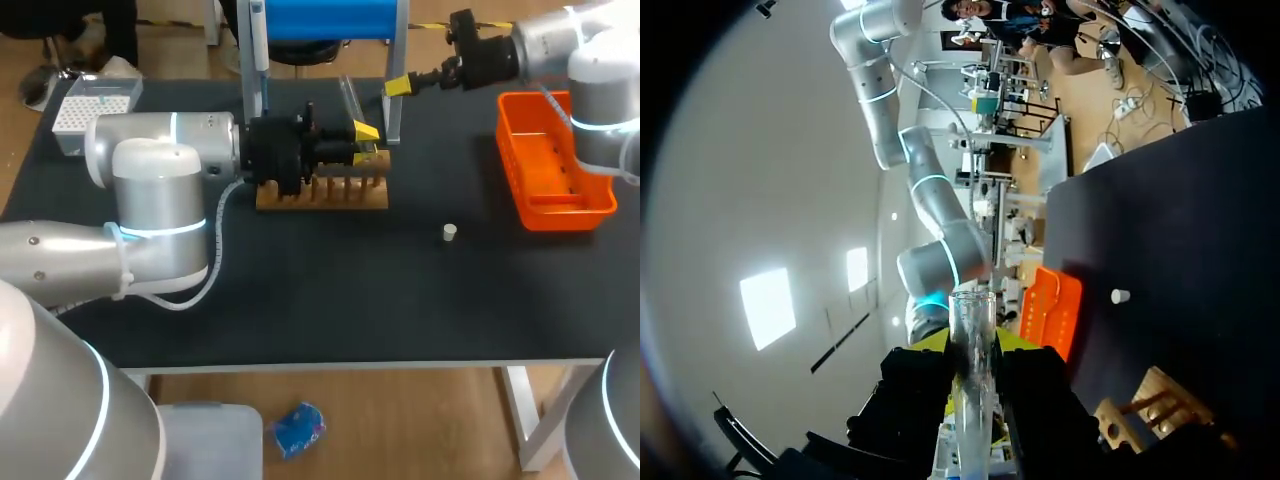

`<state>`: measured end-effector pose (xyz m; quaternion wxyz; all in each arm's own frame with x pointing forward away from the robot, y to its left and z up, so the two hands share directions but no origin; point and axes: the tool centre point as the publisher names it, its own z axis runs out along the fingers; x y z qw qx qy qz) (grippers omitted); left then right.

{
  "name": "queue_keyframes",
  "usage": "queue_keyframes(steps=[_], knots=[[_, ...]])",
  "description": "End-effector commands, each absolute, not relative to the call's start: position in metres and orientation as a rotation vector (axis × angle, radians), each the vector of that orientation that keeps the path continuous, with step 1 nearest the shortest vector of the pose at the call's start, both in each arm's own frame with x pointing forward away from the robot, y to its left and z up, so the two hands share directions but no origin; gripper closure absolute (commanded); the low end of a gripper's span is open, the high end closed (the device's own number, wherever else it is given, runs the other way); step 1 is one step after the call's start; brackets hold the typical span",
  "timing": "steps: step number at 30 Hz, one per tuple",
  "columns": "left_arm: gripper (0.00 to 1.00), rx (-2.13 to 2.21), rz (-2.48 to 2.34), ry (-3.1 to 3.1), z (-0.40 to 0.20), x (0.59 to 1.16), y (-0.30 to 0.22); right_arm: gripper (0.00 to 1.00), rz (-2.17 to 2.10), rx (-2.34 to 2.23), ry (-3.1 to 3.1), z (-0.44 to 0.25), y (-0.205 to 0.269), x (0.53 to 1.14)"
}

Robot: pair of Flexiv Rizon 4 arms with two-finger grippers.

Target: Invert the test tube, pick up the pipette, mount the tip to pipette, aspirate from beaker and dispense into the tube, eject the tip, return the pipette, and cap with the stopper.

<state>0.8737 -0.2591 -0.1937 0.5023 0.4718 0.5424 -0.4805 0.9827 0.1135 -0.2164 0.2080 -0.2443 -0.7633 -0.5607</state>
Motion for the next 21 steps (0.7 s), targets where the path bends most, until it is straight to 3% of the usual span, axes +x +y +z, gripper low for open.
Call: queue_keyframes(steps=[1,8,21], knots=[[1.0,1.139,-1.16,1.307,-0.194,0.874,-0.259,0.0,-1.691,-0.482,-2.439,-0.226,0.105,0.966],[1.0,1.139,-1.16,1.307,-0.194,0.874,-0.259,0.0,-1.693,-0.111,-2.825,-0.253,0.097,0.952],[1.0,1.139,-1.16,1.307,-0.194,0.874,-0.259,0.0,-1.675,-0.092,-2.909,-0.272,0.093,0.96]])
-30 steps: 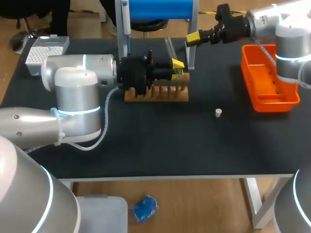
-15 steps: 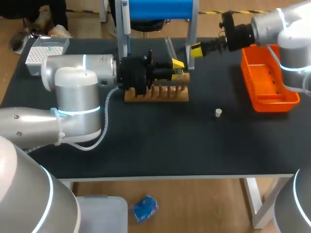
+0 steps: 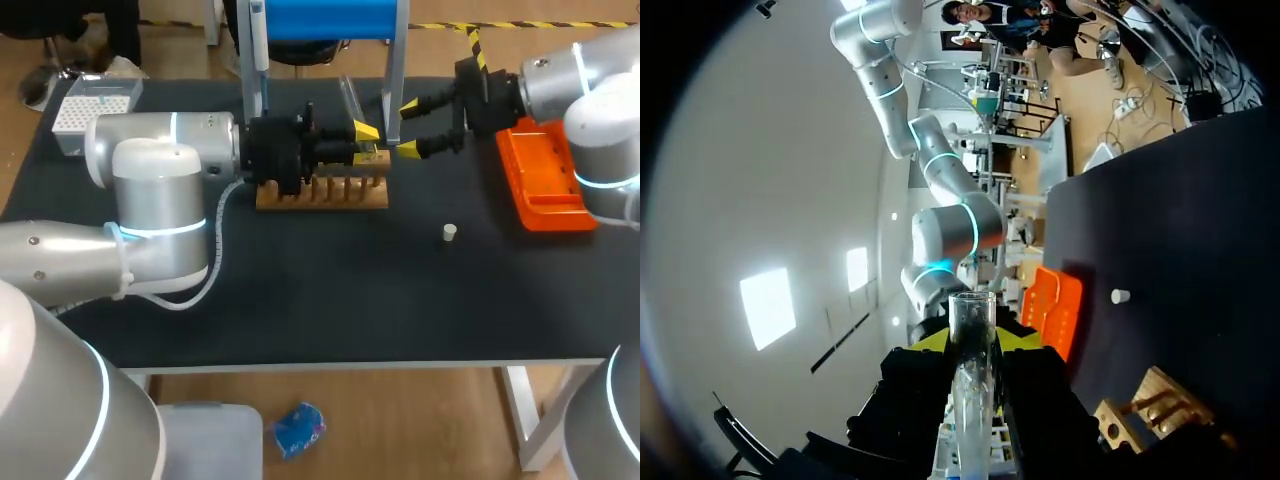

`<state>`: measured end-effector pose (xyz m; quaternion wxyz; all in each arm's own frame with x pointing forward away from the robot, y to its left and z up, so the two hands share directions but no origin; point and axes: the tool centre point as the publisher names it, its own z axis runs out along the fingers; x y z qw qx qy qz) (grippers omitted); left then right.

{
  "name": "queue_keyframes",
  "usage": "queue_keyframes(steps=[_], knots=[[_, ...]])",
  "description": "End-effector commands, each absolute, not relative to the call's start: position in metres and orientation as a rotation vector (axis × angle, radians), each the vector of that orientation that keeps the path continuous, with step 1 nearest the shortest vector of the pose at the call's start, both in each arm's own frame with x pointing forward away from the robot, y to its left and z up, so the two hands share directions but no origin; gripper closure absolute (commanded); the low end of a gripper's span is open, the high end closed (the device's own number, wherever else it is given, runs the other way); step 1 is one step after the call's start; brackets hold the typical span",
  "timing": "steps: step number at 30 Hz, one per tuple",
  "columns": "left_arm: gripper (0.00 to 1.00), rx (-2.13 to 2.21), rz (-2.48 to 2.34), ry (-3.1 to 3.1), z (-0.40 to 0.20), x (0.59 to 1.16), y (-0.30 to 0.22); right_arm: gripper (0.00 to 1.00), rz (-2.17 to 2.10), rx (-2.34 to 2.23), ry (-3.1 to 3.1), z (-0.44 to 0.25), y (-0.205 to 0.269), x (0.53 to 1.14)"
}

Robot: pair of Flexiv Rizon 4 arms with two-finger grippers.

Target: Invert the test tube, pick up the pipette, mount the tip to pipette, aspirate from beaker and dispense into the tube, eject the tip, return the pipette, and cap with the stopper.

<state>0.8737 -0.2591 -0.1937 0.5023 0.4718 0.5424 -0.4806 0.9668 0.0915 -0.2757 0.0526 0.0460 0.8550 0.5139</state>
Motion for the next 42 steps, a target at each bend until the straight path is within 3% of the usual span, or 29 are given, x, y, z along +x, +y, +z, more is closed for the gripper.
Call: queue_keyframes(steps=[1,24,27,30,32,42], knots=[[1.0,1.139,-1.16,1.307,-0.194,0.874,-0.259,0.0,1.459,0.08,2.534,-0.272,0.093,0.96],[1.0,1.139,-1.16,1.307,-0.194,0.874,-0.259,0.0,1.462,-0.139,2.577,-0.311,0.085,0.969],[1.0,1.103,-1.211,1.511,-0.186,0.881,-0.25,0.0,1.462,-0.139,2.577,-0.311,0.085,0.969],[1.0,0.777,-1.433,1.65,-0.161,0.897,-0.237,0.0,1.462,-0.139,2.577,-0.311,0.085,0.969],[1.0,0.786,-1.443,1.535,-0.138,0.903,-0.237,0.0,1.462,-0.139,2.577,-0.311,0.085,0.969],[1.0,0.786,-1.443,1.535,-0.138,0.903,-0.237,0.0,1.462,-0.139,2.577,-0.311,0.085,0.969]])
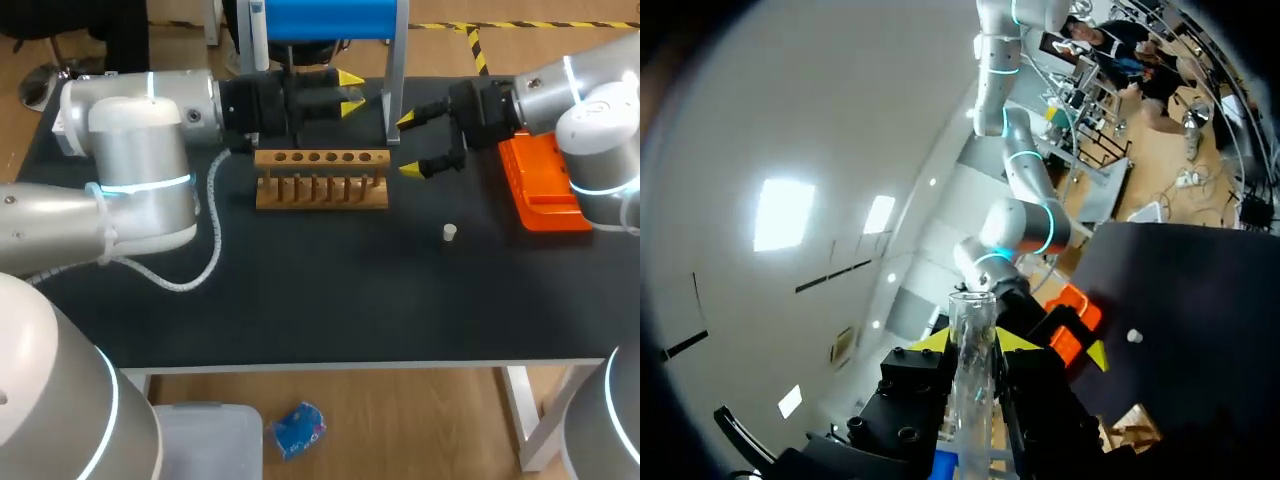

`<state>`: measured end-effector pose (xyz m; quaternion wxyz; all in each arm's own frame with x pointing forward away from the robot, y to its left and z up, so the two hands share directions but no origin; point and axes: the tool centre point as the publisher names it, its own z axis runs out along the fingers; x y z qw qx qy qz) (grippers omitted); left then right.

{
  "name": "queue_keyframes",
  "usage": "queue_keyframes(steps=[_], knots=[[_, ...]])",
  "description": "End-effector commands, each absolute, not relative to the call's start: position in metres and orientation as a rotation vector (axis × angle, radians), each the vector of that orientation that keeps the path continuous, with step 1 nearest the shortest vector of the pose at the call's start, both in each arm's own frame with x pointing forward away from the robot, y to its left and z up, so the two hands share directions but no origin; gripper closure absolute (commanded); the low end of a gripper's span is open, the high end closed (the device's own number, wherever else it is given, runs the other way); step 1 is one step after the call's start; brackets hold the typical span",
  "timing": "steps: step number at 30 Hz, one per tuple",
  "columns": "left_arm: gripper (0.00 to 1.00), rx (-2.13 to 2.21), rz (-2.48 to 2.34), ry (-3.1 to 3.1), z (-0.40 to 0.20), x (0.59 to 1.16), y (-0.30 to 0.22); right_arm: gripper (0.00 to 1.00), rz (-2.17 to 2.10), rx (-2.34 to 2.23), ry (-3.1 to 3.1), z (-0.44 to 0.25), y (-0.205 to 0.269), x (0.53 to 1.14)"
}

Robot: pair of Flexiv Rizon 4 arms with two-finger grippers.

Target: Invert the test tube, pick up the pipette, mount the tip to pipette, aspirate from beaker and dispense into the tube, eject the tip, return the pipette, and cap with the stopper.

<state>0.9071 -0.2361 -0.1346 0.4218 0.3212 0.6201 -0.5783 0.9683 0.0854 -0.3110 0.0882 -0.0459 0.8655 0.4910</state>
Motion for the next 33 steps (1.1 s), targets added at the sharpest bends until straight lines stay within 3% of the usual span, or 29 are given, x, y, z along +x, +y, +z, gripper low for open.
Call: queue_keyframes(steps=[1,6,14,33], knots=[[1.0,0.786,-1.443,1.535,-0.138,0.903,-0.237,0.0,1.462,-0.139,2.577,-0.311,0.085,0.969],[1.0,0.903,-1.467,1.733,-0.135,0.907,-0.239,0.0,1.462,-0.139,2.577,-0.311,0.085,0.969],[1.0,0.416,-1.861,1.928,-0.133,0.924,-0.215,0.0,1.462,-0.139,2.577,-0.311,0.085,0.969],[1.0,0.446,-1.85,1.901,-0.13,0.924,-0.216,0.0,1.462,-0.139,2.577,-0.311,0.085,0.969]])
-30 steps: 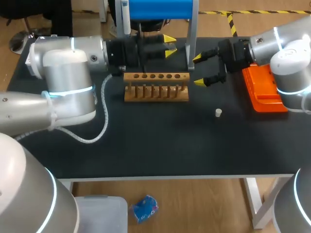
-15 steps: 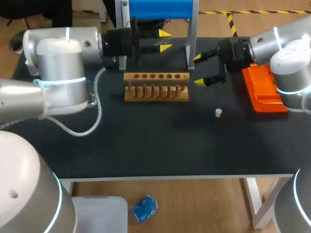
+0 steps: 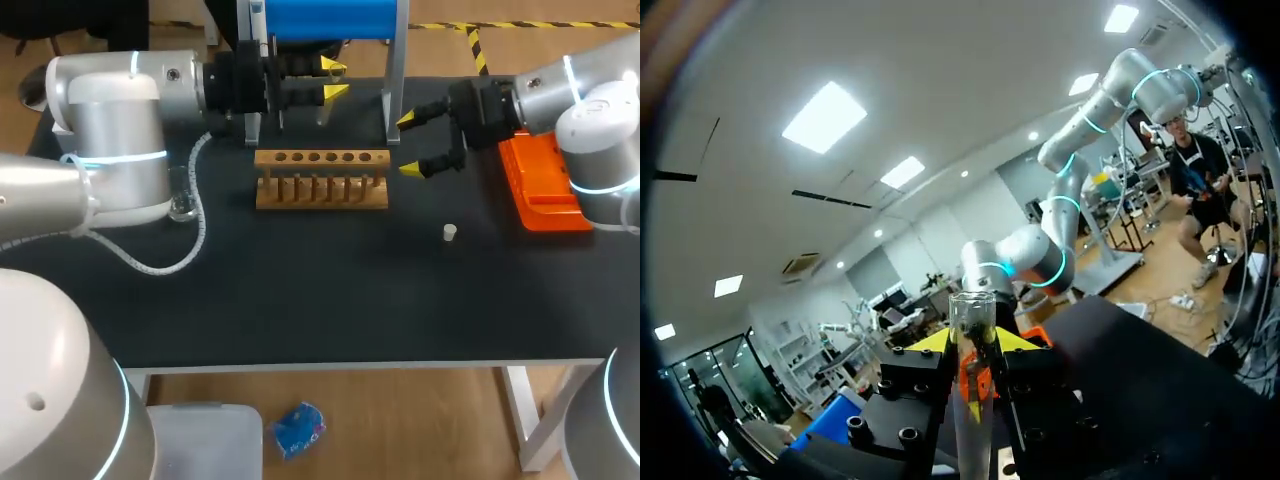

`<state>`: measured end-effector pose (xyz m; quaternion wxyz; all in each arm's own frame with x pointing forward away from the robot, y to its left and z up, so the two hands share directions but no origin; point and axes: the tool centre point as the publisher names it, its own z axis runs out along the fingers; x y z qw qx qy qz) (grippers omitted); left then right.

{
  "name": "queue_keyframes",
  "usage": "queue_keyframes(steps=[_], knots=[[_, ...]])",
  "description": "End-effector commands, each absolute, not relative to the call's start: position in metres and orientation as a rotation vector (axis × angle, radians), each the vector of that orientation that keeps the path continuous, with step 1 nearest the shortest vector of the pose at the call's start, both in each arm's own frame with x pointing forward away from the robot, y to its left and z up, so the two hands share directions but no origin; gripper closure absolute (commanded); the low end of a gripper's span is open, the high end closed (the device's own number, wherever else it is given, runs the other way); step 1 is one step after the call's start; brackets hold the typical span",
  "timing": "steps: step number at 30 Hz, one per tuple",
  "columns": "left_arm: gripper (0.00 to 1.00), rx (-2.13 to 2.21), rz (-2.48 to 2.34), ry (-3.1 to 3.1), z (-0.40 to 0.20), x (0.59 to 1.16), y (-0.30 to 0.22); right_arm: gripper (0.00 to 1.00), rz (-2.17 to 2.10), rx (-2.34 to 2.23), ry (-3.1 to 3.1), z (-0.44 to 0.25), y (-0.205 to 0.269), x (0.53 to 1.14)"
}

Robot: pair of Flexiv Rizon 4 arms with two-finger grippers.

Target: Invert the test tube, pick up the pipette, mount the tip to pipette, aspirate from beaker and dispense into the tube, eject the tip, return the pipette, and cap with the stopper.

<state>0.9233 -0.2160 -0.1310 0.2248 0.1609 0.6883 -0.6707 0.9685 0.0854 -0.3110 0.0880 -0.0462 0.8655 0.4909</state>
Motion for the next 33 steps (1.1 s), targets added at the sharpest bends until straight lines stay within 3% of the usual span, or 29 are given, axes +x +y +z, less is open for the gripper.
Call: queue_keyframes(steps=[1,11,33], knots=[[1.0,0.446,-1.85,1.901,-0.13,0.924,-0.216,0.0,1.462,-0.139,2.577,-0.311,0.085,0.969],[1.0,0.105,-2.179,1.964,-0.135,0.941,-0.222,0.0,1.462,-0.139,2.577,-0.311,0.085,0.969],[1.0,0.04,-2.158,2.192,-0.142,0.956,-0.223,0.0,1.462,-0.139,2.577,-0.311,0.085,0.969]])
